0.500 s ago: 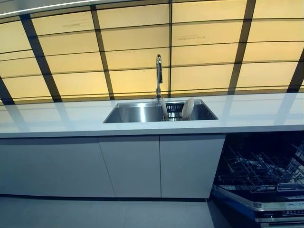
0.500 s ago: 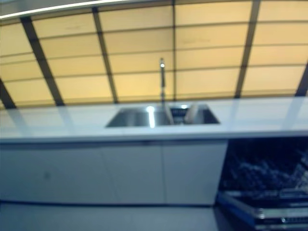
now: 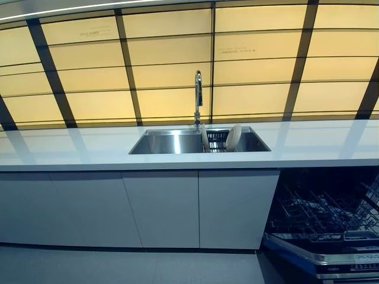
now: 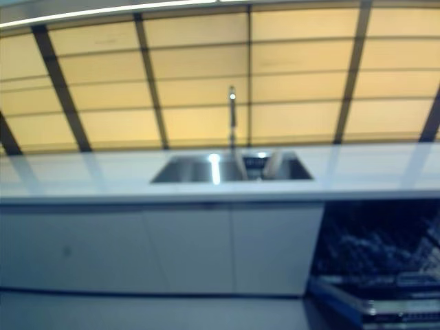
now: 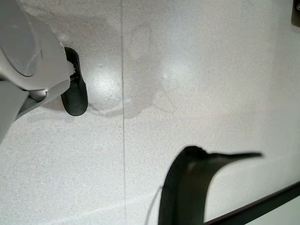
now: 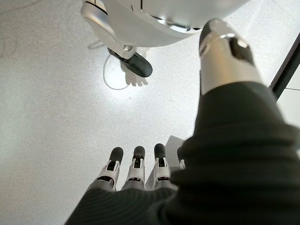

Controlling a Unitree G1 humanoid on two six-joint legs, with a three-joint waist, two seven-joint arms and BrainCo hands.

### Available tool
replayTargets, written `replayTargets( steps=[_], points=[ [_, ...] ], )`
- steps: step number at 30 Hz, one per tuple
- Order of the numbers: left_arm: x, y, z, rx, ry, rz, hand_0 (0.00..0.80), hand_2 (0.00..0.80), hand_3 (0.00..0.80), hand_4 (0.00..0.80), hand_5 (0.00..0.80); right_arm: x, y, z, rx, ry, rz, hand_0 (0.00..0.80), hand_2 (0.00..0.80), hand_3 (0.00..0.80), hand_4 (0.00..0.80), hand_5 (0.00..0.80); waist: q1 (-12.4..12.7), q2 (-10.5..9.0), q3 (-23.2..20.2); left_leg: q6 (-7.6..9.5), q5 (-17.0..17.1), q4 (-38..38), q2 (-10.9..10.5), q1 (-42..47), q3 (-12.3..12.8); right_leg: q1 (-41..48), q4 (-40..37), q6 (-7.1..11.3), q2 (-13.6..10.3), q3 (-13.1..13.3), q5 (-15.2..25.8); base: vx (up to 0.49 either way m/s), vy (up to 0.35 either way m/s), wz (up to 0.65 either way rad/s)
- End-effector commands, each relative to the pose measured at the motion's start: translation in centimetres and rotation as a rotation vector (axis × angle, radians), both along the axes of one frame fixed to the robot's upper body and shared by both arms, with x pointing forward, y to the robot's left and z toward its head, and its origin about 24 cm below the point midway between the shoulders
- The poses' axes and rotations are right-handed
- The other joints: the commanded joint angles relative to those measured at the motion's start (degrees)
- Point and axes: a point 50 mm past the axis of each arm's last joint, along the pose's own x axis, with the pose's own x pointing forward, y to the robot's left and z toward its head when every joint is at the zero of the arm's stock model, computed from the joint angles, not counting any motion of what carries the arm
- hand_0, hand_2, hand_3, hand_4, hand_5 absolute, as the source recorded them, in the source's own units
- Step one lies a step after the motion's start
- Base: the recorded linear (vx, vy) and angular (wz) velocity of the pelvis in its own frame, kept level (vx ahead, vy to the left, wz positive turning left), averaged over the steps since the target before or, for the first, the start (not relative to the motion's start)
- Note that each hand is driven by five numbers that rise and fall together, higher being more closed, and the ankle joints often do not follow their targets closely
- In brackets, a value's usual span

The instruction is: Take plates into dishwasher

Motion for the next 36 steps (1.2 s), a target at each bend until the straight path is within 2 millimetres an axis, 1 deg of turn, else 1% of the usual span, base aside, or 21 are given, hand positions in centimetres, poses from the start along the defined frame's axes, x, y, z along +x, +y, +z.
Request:
replayTargets(
  steps=[1, 14, 17, 20, 23, 27, 29, 30, 31, 32, 33, 34, 35, 36],
  points=[
    [2.4, 0.5, 0.5, 0.009, -0.051, 0.005, 0.0, 0.0, 0.0, 0.0, 0.0, 2.6, 1.0, 0.2, 0.003, -0.034, 0.06, 0.0, 0.0, 0.0, 0.0, 0.0, 0.23, -2.13, 2.78, 5.72, -2.05, 0.47, -7.37, -1.32, 2.31, 0.92, 2.49, 0.23, 3.3, 0.85, -5.42, 0.0, 0.0, 0.0],
    [2.3, 0.4, 0.5, 0.015, -0.051, 0.006, 0.0, 0.0, 0.0, 0.0, 0.0, 2.7, 1.1, 0.2, -0.003, -0.035, 0.072, 0.0, 0.0, 0.0, 0.0, 0.0, 0.08, -2.27, 2.8, 5.57, -2.09, 0.33, -7.18, -1.18, 2.39, 1.0, 2.27, 0.15, 3.62, 1.07, -5.45, 0.0, 0.0, 0.0],
    [2.3, 0.5, 0.5, 0.021, -0.051, 0.008, 0.0, 0.0, 0.0, 0.0, 0.0, 2.7, 1.0, 0.2, -0.021, -0.03, 0.072, 0.0, 0.0, 0.0, 0.0, 0.0, -0.1, -2.34, 2.92, 5.62, -2.15, 0.54, -7.18, -1.12, 2.24, 0.9, 2.74, 0.02, 3.87, 1.49, -5.69, 0.014, -0.023, 0.0],
    [2.6, 0.5, 0.5, 0.018, -0.074, 0.039, 0.0, 0.0, 0.0, 0.0, 0.0, 2.8, 1.0, 0.2, -0.029, -0.021, 0.093, 0.0, 0.0, 0.0, 0.0, 0.0, -0.18, -2.25, 3.08, 5.55, -2.14, 0.69, -7.17, -1.08, 2.23, 0.99, 2.76, -0.11, 3.92, 1.61, -5.77, 0.036, -0.014, 0.0],
    [3.2, 0.4, 0.7, 0.001, -0.108, 0.07, 0.0, 0.0, 0.0, 0.0, 0.0, 3.4, 0.8, 0.4, -0.043, -0.035, 0.132, 0.0, 0.0, 0.0, 0.0, 0.0, 0.21, -2.25, 3.47, 5.47, -2.28, 1.31, -7.08, -1.32, 1.94, 0.89, 3.23, -0.26, 3.86, 1.53, -6.04, 0.001, -0.012, 0.0],
    [3.0, 0.7, 0.7, 0.022, -0.093, 0.05, 0.0, 0.0, 0.0, 0.0, 0.0, 3.8, 0.9, 0.5, -0.053, -0.051, 0.127, 0.0, 0.0, 0.0, 0.0, 0.0, 0.38, -2.51, 3.61, 5.67, -2.75, 2.49, -6.97, -1.73, 1.48, 0.52, 4.45, -0.84, 4.22, 1.7, -6.9, 0.016, -0.057, 0.0],
    [3.0, 0.9, 0.7, 0.031, -0.098, 0.084, 0.0, 0.0, 0.0, 0.0, 0.0, 4.2, 0.8, 0.7, -0.065, -0.062, 0.124, 0.0, 0.0, 0.0, 0.0, 0.0, 0.27, -3.18, 4.1, 5.59, -4.21, 7.1, -6.55, -3.09, 0.98, -0.31, 7.16, -1.8, 4.29, 2.11, -8.24, 0.031, -0.103, 0.02],
    [3.1, 1.0, 0.8, 0.032, -0.105, 0.091, 0.0, 0.0, 0.0, 0.0, 0.0, 4.3, 0.8, 0.7, -0.068, -0.069, 0.126, 0.0, 0.0, 0.0, 0.0, 0.0, 0.31, -3.66, 4.54, 5.4, -5.1, 10.36, -6.28, -4.18, 1.26, -0.71, 8.19, -2.23, 4.01, 1.96, -8.66, -0.002, -0.1, 0.04],
    [3.2, 1.1, 0.8, 0.031, -0.115, 0.096, 0.0, 0.0, 0.0, 0.0, 0.0, 4.5, 0.6, 0.8, -0.076, -0.078, 0.127, 0.0, 0.0, 0.0, 0.0, 0.0, 0.43, -4.43, 5.19, 4.93, -5.66, 15.76, -5.81, -6.35, 1.89, -1.03, 8.8, -2.84, 3.54, 1.89, -8.88, -0.017, -0.1, 0.06],
    [3.2, 1.1, 0.8, 0.03, -0.121, 0.102, 0.0, 0.0, 0.0, 0.0, 0.0, 4.6, 0.4, 0.9, -0.085, -0.081, 0.126, 0.0, 0.0, 0.0, 0.0, 0.0, 0.58, -4.97, 5.74, 4.5, -5.08, 19.8, -5.32, -8.17, 2.4, -1.05, 8.94, -3.3, 3.25, 1.87, -8.87, -0.034, -0.137, 0.12],
    [3.3, 1.1, 0.9, 0.027, -0.134, 0.122, 0.0, 0.0, 0.0, 0.0, 0.0, 4.6, 0.0, 1.0, -0.098, -0.082, 0.113, 0.0, 0.0, 0.0, 0.0, 0.0, 1.0, -5.71, 6.98, 3.61, -2.24, 28.47, -4.34, -12.95, 3.03, -0.99, 9.19, -4.33, 3.08, 1.85, -8.73, -0.028, -0.172, 0.18],
    [3.2, 1.0, 0.8, 0.015, -0.144, 0.175, 0.0, 0.0, 0.0, 0.0, 0.0, 4.5, -0.3, 1.1, -0.105, -0.076, 0.093, 0.0, 0.0, 0.0, 0.0, 0.0, 1.5, -6.13, 8.24, 3.3, 0.16, 36.31, -3.98, -17.87, 3.26, -0.83, 9.75, -5.28, 3.14, 2.1, -8.65, -0.006, -0.184, 0.11],
    [3.0, 0.9, 0.7, 0.009, -0.146, 0.222, 0.0, 0.0, 0.0, 0.0, 0.0, 4.3, -0.5, 1.1, -0.105, -0.069, 0.082, 0.0, 0.0, 0.0, 0.0, 0.0, 1.95, -6.17, 9.08, 3.24, 1.4, 40.78, -3.83, -21.49, 3.24, -0.45, 10.15, -5.75, 3.37, 2.52, -8.74, 0.038, -0.132, -0.07],
    [2.8, 0.9, 0.7, 0.004, -0.142, 0.237, 0.0, 0.0, 0.0, 0.0, 0.0, 4.1, -0.6, 1.0, -0.105, -0.061, 0.078, 0.0, 0.0, 0.0, 0.0, 0.0, 2.23, -6.07, 9.44, 3.25, 1.97, 41.71, -3.96, -22.83, 3.21, -0.16, 10.29, -5.86, 3.53, 2.73, -8.83, 0.091, -0.07, -0.07]
  ],
)
